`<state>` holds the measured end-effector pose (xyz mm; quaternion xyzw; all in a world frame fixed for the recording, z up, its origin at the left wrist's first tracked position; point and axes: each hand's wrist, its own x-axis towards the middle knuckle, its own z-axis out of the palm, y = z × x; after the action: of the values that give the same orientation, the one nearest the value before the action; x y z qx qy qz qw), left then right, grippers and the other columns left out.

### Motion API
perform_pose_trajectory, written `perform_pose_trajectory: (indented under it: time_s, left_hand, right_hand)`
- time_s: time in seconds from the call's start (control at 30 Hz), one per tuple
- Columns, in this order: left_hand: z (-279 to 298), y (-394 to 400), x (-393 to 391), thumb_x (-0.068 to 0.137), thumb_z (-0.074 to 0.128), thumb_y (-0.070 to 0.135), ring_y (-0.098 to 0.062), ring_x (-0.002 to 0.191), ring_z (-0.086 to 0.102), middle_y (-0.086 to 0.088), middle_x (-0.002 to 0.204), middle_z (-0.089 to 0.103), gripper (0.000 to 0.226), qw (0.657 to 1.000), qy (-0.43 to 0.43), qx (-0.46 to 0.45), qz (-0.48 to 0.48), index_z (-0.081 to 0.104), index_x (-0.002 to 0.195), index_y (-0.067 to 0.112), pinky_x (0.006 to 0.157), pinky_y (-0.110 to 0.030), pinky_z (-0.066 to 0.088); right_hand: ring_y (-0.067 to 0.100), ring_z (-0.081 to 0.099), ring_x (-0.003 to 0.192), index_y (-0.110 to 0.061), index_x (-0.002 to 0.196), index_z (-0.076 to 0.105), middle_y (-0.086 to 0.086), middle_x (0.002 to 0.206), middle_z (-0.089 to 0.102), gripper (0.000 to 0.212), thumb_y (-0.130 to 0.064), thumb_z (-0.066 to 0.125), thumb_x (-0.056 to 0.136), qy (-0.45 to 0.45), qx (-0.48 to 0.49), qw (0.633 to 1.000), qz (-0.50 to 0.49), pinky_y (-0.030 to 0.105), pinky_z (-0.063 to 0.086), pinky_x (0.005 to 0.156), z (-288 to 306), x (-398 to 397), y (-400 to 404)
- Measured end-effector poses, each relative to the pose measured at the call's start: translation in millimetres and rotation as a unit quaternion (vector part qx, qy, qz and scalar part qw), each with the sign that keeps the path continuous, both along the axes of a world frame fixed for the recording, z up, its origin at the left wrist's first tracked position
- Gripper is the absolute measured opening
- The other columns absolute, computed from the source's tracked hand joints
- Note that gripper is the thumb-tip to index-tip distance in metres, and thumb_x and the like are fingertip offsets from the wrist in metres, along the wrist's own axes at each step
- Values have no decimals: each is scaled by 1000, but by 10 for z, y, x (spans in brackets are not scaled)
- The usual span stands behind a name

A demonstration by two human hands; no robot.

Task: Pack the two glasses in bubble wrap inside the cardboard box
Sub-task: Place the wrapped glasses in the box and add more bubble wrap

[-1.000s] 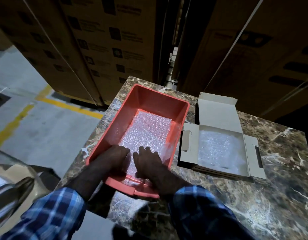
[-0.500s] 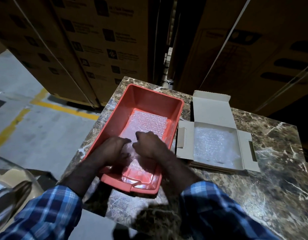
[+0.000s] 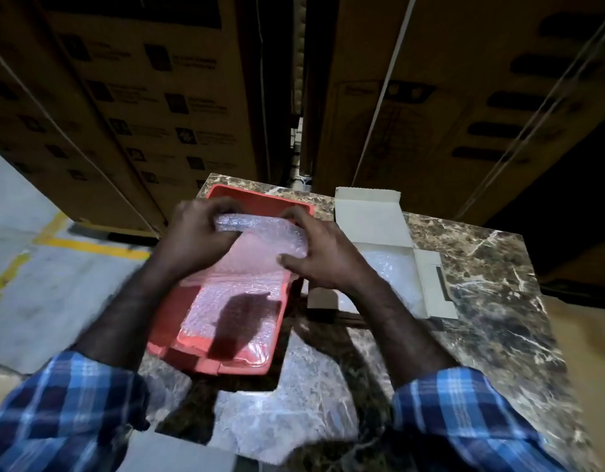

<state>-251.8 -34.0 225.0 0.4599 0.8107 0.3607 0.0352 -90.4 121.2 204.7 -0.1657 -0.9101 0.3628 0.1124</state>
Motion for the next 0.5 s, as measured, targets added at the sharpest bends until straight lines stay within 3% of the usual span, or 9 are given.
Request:
perform_pose_trajectory:
  time_s: [0.1,0.17,0.23,0.33,0.43,0.5]
  left_hand:
    - [124,173,286,79,78,5,8,84,64,15,92,71,33,999,-25,39,-10,76,107,22,79,-8,47]
    - [128,273,476,79,82,12,4,82,66,18,93,72,34,995,-81,55,-13,73,105,32,79,-14,51]
    - [90,373,687,80,83,11,-3,78,69,11,89,75,31,979,-189,73,-28,72,103,29,74,-23,55]
    - [-91,511,1058,82,80,9,-6,79,69,8,90,77,25,954,-291,48,-58,73,103,21,71,-22,55]
    - [-424,597,1506,83,75,10,-24,76,63,-9,88,74,17,893,-441,-12,-85,72,99,5,58,-21,51]
    - [-673,631,1800,75,77,13,-25,75,63,-12,85,74,20,854,-515,-39,-62,74,94,5,55,-20,52]
  right_hand:
    - [4,60,74,-25,117,58,0,106,70,32,-12,65,88,47,-5,996,-72,21,47,66,49,370,170]
    - [6,64,73,-20,101,63,-2,92,71,18,-8,65,88,69,-94,987,-112,25,53,68,74,682,306]
    - [18,68,74,-9,91,66,8,84,71,10,0,62,88,89,-200,965,-144,35,57,69,74,1045,430]
    - [22,68,70,-8,88,70,9,79,72,17,4,58,92,106,-311,923,-202,30,54,62,-17,1619,538]
    - [22,68,63,-11,89,73,5,76,73,23,3,55,94,123,-404,865,-272,28,53,57,-227,2125,572]
    - [25,68,67,-10,91,73,10,83,73,23,4,54,94,136,-450,823,-318,30,55,60,-444,2411,575]
